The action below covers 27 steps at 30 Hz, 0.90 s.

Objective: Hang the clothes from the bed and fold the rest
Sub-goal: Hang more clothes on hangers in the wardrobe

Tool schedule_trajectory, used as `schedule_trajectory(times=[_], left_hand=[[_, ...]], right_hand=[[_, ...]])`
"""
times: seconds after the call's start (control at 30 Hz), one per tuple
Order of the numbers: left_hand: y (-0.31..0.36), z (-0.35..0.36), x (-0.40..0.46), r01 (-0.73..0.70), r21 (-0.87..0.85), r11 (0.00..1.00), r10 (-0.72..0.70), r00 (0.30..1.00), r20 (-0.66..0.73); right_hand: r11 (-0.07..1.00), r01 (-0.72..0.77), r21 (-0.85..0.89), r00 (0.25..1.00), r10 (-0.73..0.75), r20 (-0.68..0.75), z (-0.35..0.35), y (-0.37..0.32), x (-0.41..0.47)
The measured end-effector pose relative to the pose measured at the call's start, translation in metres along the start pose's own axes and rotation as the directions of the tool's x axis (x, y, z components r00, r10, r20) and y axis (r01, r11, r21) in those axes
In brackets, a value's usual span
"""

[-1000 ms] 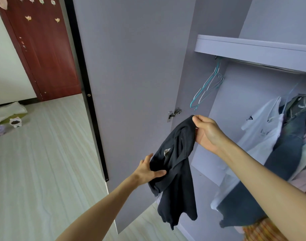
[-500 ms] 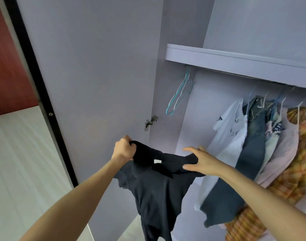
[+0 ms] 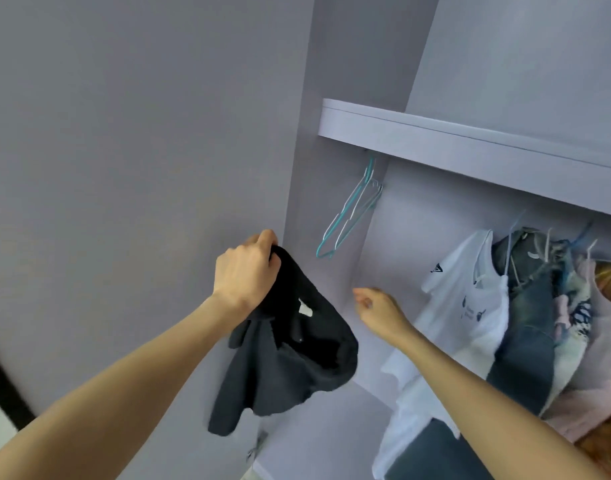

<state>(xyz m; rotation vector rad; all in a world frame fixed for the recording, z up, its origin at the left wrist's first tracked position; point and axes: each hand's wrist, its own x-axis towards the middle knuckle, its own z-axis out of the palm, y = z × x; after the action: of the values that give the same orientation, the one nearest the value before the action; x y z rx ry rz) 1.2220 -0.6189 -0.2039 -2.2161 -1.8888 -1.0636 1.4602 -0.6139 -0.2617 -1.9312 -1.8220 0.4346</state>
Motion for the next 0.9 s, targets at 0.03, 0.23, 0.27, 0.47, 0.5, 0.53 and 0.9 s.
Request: schedule_trajectory(times=[0.03,0.23,0.27,0.47,0.5,0.53,0.9], left_hand=[[0.002,0.007,0.008,0.003,0.015,1.0,-0.003,1.0,-0.02],[0.01,0.036,0.04,-0.014,0.034,0.999,0.018,0.994,-0.109],[0.009,0.038,0.042,-0.008,0.024,1.0,0.011,0.992,-0.127],[0.005,0.043,0.054,0.037,0.034,0.999,-0.031,0.986,-0.165],[0.005,0.043,0.054,0.036,0.031,0.999,-0.03,0.985,-0.17],[0.006,0.042,0.056,0.036,0.027,0.999,-0.031,0.984,-0.175],[0.009,0.033,0.03,0.089,-0.112,0.99,-0.104,0.986,-0.133]], right_hand=[[0.995,-0.022,0.092,0.999,0.025,-0.029,0.001,-0.002,0.021],[0.711,-0.185,0.678,0.957,0.286,-0.039,0.001,-0.022,0.13],[0.657,-0.201,0.727,0.951,0.308,-0.016,0.001,-0.026,0.143],[0.552,-0.248,0.796,0.938,0.344,0.054,0.011,-0.042,0.179],[0.56,-0.222,0.798,0.937,0.35,0.015,0.012,-0.041,0.179],[0.561,-0.197,0.804,0.935,0.354,-0.017,0.012,-0.041,0.179],[0.581,-0.056,0.812,0.958,0.261,-0.122,-0.006,-0.029,0.103]])
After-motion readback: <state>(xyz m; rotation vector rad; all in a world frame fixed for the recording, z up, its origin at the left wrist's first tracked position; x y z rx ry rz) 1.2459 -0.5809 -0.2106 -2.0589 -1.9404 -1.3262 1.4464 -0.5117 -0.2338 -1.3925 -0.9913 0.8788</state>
